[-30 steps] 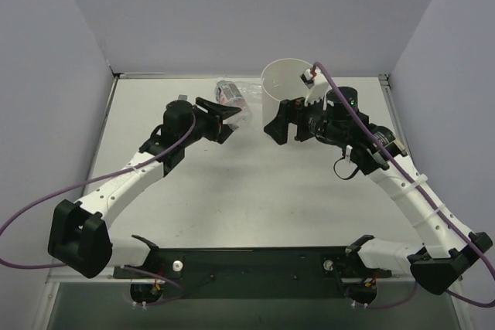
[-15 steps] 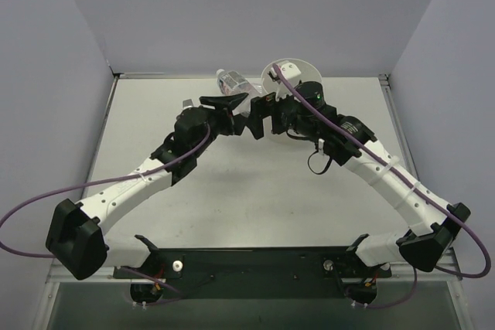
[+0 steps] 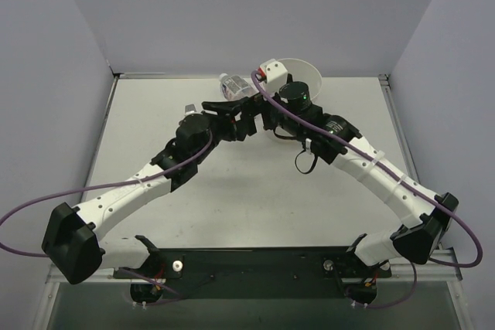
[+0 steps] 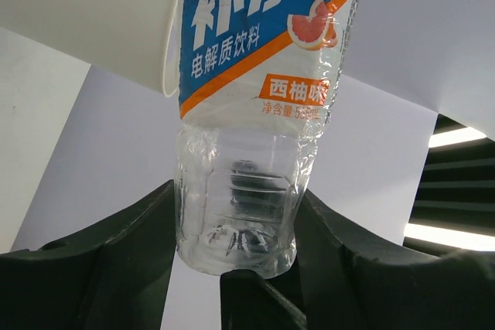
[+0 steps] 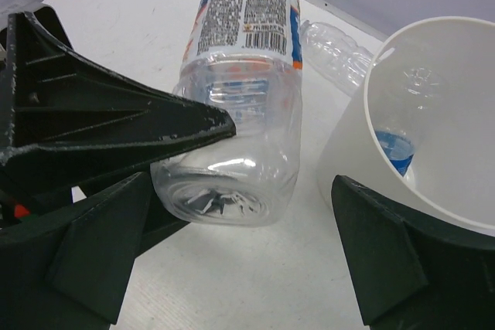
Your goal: Put the plastic bottles in the bin
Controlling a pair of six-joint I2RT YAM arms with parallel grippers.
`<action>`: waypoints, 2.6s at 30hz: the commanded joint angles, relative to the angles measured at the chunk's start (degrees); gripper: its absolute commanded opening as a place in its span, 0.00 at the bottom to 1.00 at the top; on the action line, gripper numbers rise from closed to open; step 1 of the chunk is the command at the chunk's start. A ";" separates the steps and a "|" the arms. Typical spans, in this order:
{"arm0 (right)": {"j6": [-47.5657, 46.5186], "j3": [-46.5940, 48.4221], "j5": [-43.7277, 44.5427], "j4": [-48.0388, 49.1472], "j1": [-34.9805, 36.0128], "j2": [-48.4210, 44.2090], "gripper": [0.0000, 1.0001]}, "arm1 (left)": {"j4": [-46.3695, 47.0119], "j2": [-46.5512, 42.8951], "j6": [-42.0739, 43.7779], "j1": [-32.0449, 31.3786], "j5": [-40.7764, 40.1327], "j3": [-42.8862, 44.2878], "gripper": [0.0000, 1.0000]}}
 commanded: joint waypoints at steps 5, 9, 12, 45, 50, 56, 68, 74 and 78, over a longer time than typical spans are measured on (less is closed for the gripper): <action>-1.34 1.73 -0.76 4.94 0.95 1.69 0.81 | 2.28 -1.47 -14.09 -1.99 -3.82 -1.34 0.34; -0.90 -0.54 -0.93 5.55 1.04 0.73 0.62 | 2.64 -1.56 -14.62 -2.07 -5.05 -1.43 0.34; 0.24 -1.52 -2.43 5.73 0.95 0.55 0.63 | 4.48 -1.03 -15.41 -2.07 -5.05 -1.61 0.34; 36.62 16.06 -22.45 -26.34 -31.03 0.01 0.45 | -35.05 -6.67 48.69 16.12 -0.21 12.09 0.97; 39.70 17.82 -24.67 -28.81 -33.23 3.27 0.44 | -36.56 -3.41 60.16 16.12 -4.61 16.14 0.97; 41.29 21.15 -23.88 -28.90 -33.67 7.75 0.47 | -36.12 -0.25 69.84 16.12 -8.39 17.55 0.97; 44.37 23.96 -17.99 -29.34 -36.40 10.65 0.66 | -33.93 9.60 82.67 15.77 -11.65 22.65 0.97; 43.14 26.78 -18.87 -29.42 -36.31 12.32 1.00 | -28.04 16.80 81.63 16.82 -7.26 23.96 0.98; 40.94 27.05 -19.22 -29.34 -36.31 11.45 1.00 | -25.23 23.30 75.93 19.98 -0.32 26.42 0.97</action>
